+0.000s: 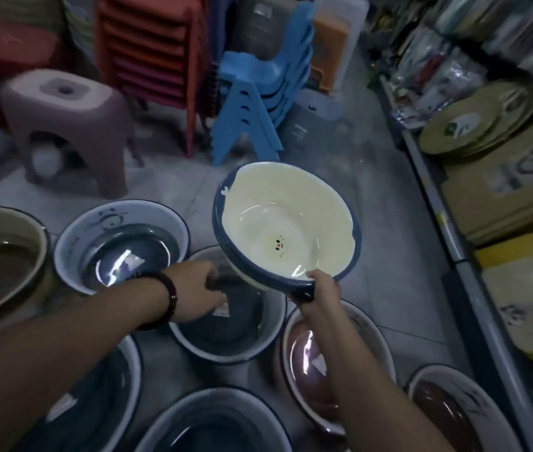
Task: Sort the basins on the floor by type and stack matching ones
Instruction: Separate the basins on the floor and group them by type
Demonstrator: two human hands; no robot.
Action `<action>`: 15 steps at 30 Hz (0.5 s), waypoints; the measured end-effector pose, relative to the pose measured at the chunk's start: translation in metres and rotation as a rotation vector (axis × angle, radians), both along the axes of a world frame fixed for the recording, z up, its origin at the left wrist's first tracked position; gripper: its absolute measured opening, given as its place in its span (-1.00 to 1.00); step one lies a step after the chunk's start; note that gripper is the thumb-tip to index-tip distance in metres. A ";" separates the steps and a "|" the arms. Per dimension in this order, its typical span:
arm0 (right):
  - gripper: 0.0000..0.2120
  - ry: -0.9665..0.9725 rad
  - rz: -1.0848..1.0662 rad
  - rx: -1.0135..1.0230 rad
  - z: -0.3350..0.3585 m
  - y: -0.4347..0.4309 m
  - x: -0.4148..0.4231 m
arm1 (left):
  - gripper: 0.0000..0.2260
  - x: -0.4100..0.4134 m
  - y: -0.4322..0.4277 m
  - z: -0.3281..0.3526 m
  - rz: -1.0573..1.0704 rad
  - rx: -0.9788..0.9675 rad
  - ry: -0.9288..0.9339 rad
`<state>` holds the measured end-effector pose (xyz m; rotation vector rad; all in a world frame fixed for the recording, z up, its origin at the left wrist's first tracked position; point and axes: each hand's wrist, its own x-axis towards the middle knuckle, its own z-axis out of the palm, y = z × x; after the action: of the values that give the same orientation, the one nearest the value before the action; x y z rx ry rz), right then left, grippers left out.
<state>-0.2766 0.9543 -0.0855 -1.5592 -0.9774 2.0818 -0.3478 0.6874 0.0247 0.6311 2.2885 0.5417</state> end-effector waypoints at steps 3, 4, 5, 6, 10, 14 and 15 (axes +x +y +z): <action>-0.42 -0.008 -0.169 0.012 -0.024 0.029 -0.002 | -0.62 0.017 0.015 -0.018 -0.153 -0.090 0.009; -0.41 -0.020 -0.209 0.009 -0.032 0.036 -0.003 | -0.63 0.020 0.017 -0.024 -0.178 -0.100 0.002; -0.40 -0.028 -0.234 0.005 -0.042 0.043 -0.006 | -0.65 0.022 0.017 -0.028 -0.190 -0.096 -0.002; -0.40 -0.027 -0.253 -0.012 -0.051 0.048 -0.010 | -0.66 0.022 0.016 -0.032 -0.194 -0.096 -0.009; -0.45 0.065 -0.273 -0.098 -0.072 0.060 -0.030 | -0.70 0.009 0.004 -0.047 -0.192 -0.106 -0.011; -0.43 0.112 -0.295 -0.108 -0.089 0.073 -0.053 | -0.73 -0.011 -0.008 -0.066 -0.115 -0.109 0.000; -0.42 0.110 -0.300 -0.093 -0.098 0.080 -0.060 | -0.74 -0.014 -0.010 -0.070 -0.100 -0.105 -0.003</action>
<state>-0.3363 1.0343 -0.1832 -1.5116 -0.5754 1.9983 -0.3614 0.6773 -0.0452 0.6884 2.2519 0.3717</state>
